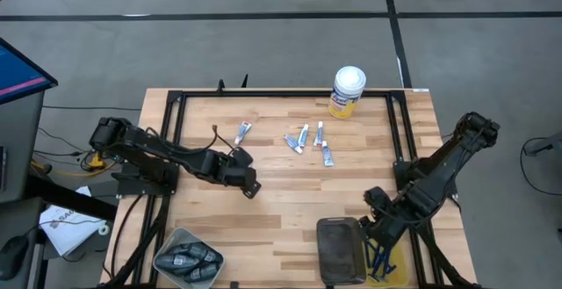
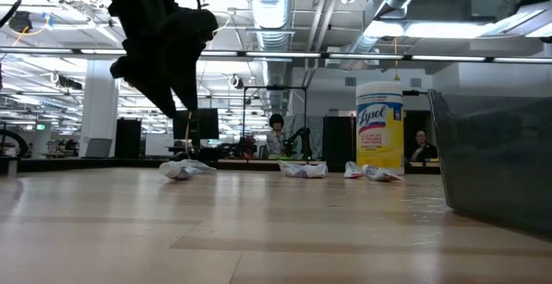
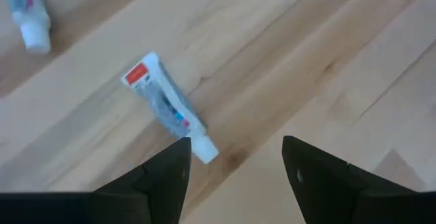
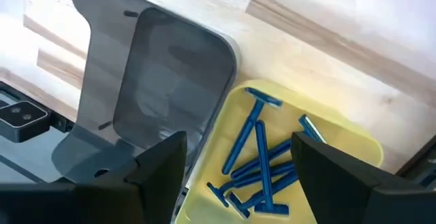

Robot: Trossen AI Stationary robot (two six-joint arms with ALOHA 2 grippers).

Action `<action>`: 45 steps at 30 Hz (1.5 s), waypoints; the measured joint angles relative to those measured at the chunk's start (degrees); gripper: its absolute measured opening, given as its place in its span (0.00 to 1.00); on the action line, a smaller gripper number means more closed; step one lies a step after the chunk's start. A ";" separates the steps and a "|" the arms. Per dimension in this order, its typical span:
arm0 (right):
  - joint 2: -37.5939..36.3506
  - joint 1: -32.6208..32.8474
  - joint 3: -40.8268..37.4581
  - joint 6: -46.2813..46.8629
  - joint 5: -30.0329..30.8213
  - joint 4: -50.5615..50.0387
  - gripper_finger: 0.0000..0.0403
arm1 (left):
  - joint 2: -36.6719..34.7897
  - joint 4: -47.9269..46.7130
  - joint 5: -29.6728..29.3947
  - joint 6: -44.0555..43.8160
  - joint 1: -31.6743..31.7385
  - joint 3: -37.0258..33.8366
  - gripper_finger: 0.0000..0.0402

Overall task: Pick & Place Travel size toiletries
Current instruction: Put the toothpaste into the black bin

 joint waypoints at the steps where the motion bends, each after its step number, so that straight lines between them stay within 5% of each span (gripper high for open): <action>1: 0.00 -0.40 0.00 -0.93 0.00 0.06 0.63 | 0.00 -0.43 0.28 -1.28 0.10 0.00 0.57; 8: 0.00 -2.61 0.00 -6.16 0.17 0.11 0.63 | 0.81 -2.97 2.93 -10.03 1.18 -0.02 0.57; 21: 0.00 -2.89 0.00 -8.88 3.09 0.05 0.63 | 11.42 -2.26 3.19 -11.39 3.23 -0.02 0.57; 33: 0.00 -2.87 0.00 -9.51 3.23 -0.04 0.63 | 14.32 -0.20 4.65 -12.51 3.92 -0.02 0.56; 45: 0.00 -2.70 0.00 -9.51 4.52 0.57 0.63 | 15.42 1.09 6.65 -11.14 5.55 0.11 0.34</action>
